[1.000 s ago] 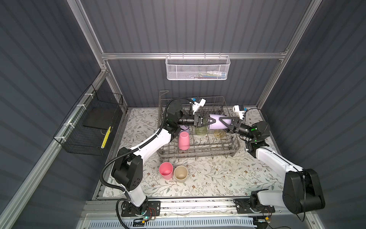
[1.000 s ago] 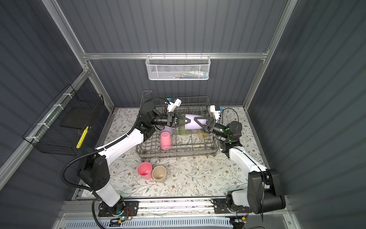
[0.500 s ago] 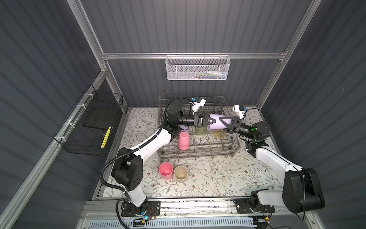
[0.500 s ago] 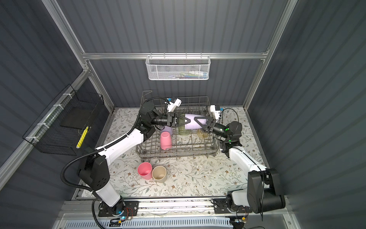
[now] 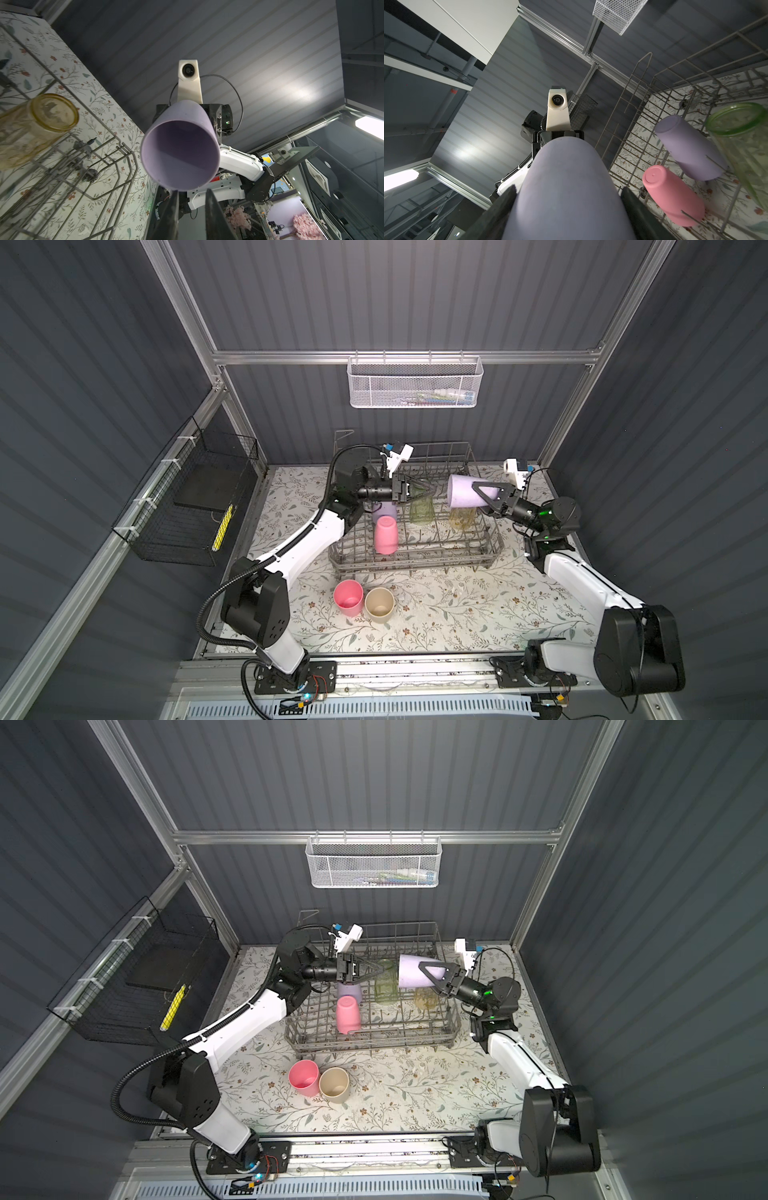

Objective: Load cups into a dish rack
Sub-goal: Place the cup upside down at the dish rack.

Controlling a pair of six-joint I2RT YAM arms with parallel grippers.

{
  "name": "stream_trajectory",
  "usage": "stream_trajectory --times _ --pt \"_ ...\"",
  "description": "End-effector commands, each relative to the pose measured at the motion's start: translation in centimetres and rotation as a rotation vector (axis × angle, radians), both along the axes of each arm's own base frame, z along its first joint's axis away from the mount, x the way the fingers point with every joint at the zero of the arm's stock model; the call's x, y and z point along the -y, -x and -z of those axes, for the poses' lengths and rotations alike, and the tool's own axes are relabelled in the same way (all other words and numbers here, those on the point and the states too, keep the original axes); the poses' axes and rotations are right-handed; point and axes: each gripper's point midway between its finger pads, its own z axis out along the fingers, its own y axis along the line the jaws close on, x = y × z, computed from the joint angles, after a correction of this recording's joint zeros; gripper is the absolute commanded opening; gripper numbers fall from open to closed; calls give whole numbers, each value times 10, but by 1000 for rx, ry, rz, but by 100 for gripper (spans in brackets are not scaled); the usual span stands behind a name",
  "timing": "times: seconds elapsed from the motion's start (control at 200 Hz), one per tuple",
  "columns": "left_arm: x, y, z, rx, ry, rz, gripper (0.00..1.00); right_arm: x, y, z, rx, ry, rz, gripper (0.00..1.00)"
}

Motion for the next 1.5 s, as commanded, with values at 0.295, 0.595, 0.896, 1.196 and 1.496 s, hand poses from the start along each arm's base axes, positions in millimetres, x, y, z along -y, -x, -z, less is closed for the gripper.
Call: stream_trajectory --times 0.295,0.595,0.896,1.196,1.496 --pt "-23 12 -9 119 -77 -55 24 42 31 53 -76 684 280 34" --pt "-20 8 2 110 -86 -38 24 60 26 97 -160 1048 363 34" --pt "-24 14 4 124 -92 -37 24 57 0 114 -157 1229 385 34" --pt "-25 12 9 116 -100 -38 24 48 -20 134 -159 1307 370 34" --pt "-25 9 15 105 -104 -31 24 40 -30 151 -154 1318 372 35"
